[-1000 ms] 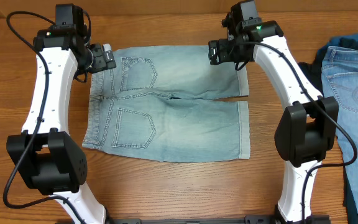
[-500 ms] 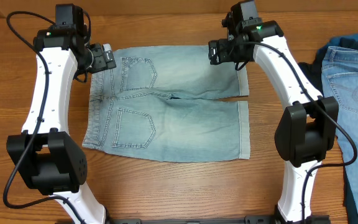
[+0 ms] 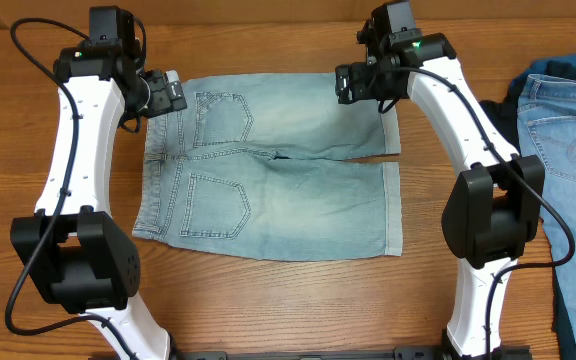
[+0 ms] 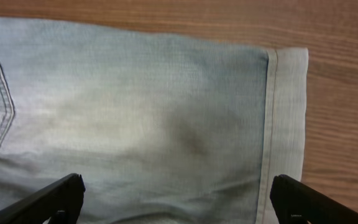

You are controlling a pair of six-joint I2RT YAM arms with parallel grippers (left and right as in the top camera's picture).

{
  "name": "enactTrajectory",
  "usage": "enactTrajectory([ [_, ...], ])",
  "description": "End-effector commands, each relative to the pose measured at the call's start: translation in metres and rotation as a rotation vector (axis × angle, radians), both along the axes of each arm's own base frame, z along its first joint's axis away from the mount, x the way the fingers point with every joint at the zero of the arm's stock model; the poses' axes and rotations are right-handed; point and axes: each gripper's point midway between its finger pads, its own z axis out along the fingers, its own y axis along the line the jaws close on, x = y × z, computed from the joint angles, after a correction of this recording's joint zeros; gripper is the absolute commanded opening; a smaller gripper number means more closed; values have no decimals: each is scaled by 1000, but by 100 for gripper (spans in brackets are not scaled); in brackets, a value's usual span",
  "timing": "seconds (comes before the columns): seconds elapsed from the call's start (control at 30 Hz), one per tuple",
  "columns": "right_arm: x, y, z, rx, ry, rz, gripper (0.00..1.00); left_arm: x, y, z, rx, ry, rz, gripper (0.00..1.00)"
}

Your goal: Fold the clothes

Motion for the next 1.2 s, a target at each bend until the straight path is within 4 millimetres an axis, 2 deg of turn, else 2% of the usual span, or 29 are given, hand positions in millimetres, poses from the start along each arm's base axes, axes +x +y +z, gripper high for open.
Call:
enactTrajectory([
  [0.0, 12, 5, 20, 23, -73, 3, 100, 8, 0, 8, -12, -49, 9, 100],
  [0.03, 10, 5, 19, 21, -64, 3, 100, 19, 1, 13, -9, -99, 8, 100],
  [0.13, -7, -8, 8, -42, 14, -8, 100, 31, 1, 20, -6, -158, 7, 100],
  [0.2, -18, -27, 2, -124, 65, -43, 92, 35, 4, 22, 9, -174, 14, 100],
  [0.23, -29, -39, -2, -154, 114, -57, 83, 32, 3, 20, -1, -160, 12, 100],
  [0.27, -37, -45, -3, -161, 149, -64, 80, 27, 2, 17, -6, -138, 10, 91],
  [0.33, -53, -59, -7, -166, 228, -119, 78, 8, -8, 13, -58, -64, -11, 72],
  [0.4, -67, -69, -9, -167, 298, -172, 80, -4, -16, 16, -96, -36, -27, 65],
  [0.5, -82, -80, -1, -169, 344, -209, 75, -21, -18, 41, -96, -52, -27, 64],
  [0.6, -91, -84, 28, -145, 316, -271, 76, -44, -11, 75, -44, -97, -6, 68],
  [0.67, -100, -85, 49, -128, 293, -304, 76, -63, -12, 91, -46, -103, 5, 69],
  [0.73, -115, -87, 70, -113, 282, -336, 77, -86, -13, 98, -52, -67, 15, 72],
  [0.83, -143, -91, 97, -103, 294, -378, 79, -120, -13, 93, -42, 44, 18, 75],
  [0.9, -162, -94, 105, -115, 327, -382, 79, -141, -10, 85, -16, 139, 0, 77],
  [1.03, -184, -99, 108, -119, 359, -426, 80, -171, 0, 70, 40, 268, 13, 80],
  [1.17, -222, -105, 100, -132, 402, -453, 84, -204, -3, 46, 28, 331, 33, 81],
])
